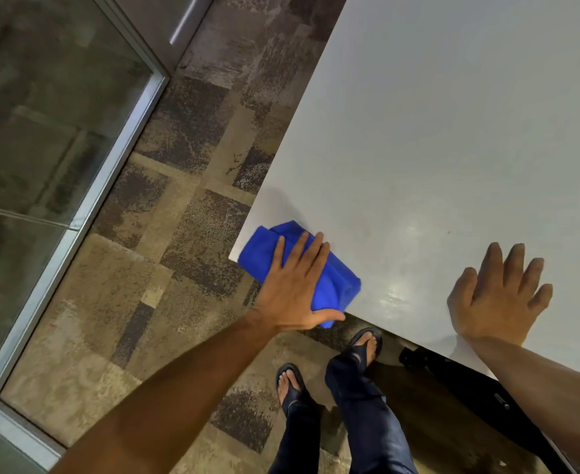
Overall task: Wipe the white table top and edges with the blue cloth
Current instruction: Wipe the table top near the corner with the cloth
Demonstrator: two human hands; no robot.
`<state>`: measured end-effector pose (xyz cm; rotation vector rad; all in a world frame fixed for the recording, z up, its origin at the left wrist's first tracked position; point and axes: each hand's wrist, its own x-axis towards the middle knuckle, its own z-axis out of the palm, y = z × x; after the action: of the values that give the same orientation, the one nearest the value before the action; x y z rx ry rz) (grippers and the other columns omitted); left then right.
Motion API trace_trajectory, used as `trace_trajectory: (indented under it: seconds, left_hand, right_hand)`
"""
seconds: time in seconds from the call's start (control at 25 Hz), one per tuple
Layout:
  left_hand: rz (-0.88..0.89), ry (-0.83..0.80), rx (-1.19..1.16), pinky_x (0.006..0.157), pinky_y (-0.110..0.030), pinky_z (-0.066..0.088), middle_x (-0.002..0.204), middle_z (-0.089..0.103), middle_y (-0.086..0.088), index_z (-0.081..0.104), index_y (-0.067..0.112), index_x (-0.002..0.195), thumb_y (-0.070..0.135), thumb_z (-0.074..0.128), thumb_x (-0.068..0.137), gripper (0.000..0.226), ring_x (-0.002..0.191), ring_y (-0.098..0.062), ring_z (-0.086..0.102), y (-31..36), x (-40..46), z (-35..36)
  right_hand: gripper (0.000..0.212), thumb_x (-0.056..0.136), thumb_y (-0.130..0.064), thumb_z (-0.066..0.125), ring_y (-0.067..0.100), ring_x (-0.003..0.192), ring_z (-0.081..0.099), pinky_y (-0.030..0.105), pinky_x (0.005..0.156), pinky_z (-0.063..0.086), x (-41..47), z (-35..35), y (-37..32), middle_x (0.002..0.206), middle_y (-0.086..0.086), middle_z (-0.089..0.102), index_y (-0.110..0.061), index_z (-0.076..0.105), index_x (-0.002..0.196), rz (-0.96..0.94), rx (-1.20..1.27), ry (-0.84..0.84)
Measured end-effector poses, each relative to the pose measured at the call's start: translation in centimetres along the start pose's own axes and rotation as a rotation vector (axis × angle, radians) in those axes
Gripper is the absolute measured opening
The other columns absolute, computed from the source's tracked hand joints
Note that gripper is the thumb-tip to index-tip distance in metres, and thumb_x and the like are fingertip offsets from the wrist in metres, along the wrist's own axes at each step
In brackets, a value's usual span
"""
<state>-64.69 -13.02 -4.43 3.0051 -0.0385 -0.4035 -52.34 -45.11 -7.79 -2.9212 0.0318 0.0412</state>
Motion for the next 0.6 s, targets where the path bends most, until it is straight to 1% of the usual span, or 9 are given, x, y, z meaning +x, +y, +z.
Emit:
trace_trajectory:
  seconds: [0.12, 0.2, 0.36, 0.44, 0.48, 0.56, 0.6]
  left_hand:
    - [0.022, -0.019, 0.046, 0.119, -0.065, 0.006, 0.166, 0.014, -0.011, 0.02, 0.007, 0.156, 0.101, 0.029, 0.064, 0.131, 0.154, -0.032, 0.01, -3.5, -0.4, -0.5]
    - [0.021, -0.027, 0.058, 0.119, -0.065, 0.007, 0.166, 0.014, -0.011, 0.02, 0.007, 0.156, 0.097, 0.03, 0.069, 0.125, 0.154, -0.03, 0.008, -4.7, -0.5, -0.8]
    - [0.036, -0.009, 0.051, 0.118, -0.065, 0.011, 0.167, 0.012, -0.01, 0.018, 0.009, 0.156, 0.078, 0.037, 0.083, 0.102, 0.154, -0.029, 0.006, -6.2, -0.7, -1.0]
    - [0.103, -0.005, 0.059, 0.117, -0.065, 0.013, 0.168, 0.007, -0.009, 0.014, 0.008, 0.157, 0.071, 0.04, 0.084, 0.1, 0.154, -0.03, 0.004, -7.0, -0.8, -1.2]
    - [0.164, -0.019, 0.065, 0.117, -0.066, 0.012, 0.168, 0.003, -0.01, 0.01, 0.007, 0.158, 0.074, 0.038, 0.084, 0.104, 0.154, -0.03, 0.001, -7.5, -0.7, -1.3]
    - [0.295, -0.104, 0.111, 0.12, -0.065, -0.001, 0.167, -0.006, -0.012, 0.002, 0.003, 0.157, 0.092, 0.034, 0.073, 0.126, 0.154, -0.033, -0.005, -8.8, -0.5, -1.8]
    - [0.355, -0.149, 0.158, 0.12, -0.062, -0.006, 0.167, -0.009, -0.013, -0.001, 0.003, 0.157, 0.093, 0.037, 0.07, 0.132, 0.153, -0.034, -0.008, -9.5, -0.4, -2.2]
  right_hand:
    - [0.063, 0.1, -0.044, 0.029, 0.04, 0.158, 0.01, 0.069, 0.122, 0.012, -0.1, -0.2, -0.2, 0.17, 0.013, 0.021, -0.021, 0.027, 0.159, -0.008, 0.005, -0.009]
    - [0.063, 0.101, -0.045, 0.029, 0.039, 0.159, 0.008, 0.068, 0.122, 0.011, -0.1, -0.3, -0.1, 0.171, 0.013, 0.02, -0.021, 0.027, 0.159, -0.003, 0.004, -0.017]
    - [0.063, 0.101, -0.045, 0.028, 0.039, 0.159, 0.008, 0.067, 0.123, 0.01, -0.2, -0.1, 0.0, 0.172, 0.012, 0.019, -0.022, 0.026, 0.16, -0.002, 0.01, -0.014]
    - [0.063, 0.101, -0.045, 0.028, 0.039, 0.159, 0.009, 0.067, 0.123, 0.011, -0.2, 0.0, 0.1, 0.172, 0.012, 0.02, -0.022, 0.026, 0.16, -0.005, 0.004, -0.001]
    - [0.063, 0.101, -0.045, 0.029, 0.039, 0.158, 0.009, 0.067, 0.122, 0.012, -0.2, 0.1, 0.1, 0.171, 0.012, 0.02, -0.022, 0.026, 0.16, -0.004, -0.003, 0.003]
    - [0.063, 0.102, -0.045, 0.029, 0.039, 0.158, 0.01, 0.067, 0.122, 0.013, -0.2, 0.3, 0.3, 0.171, 0.012, 0.02, -0.021, 0.026, 0.16, -0.005, -0.019, 0.008]
    - [0.063, 0.102, -0.045, 0.029, 0.039, 0.158, 0.01, 0.067, 0.122, 0.013, -0.2, 0.4, 0.3, 0.171, 0.012, 0.02, -0.022, 0.026, 0.16, -0.008, -0.025, 0.009]
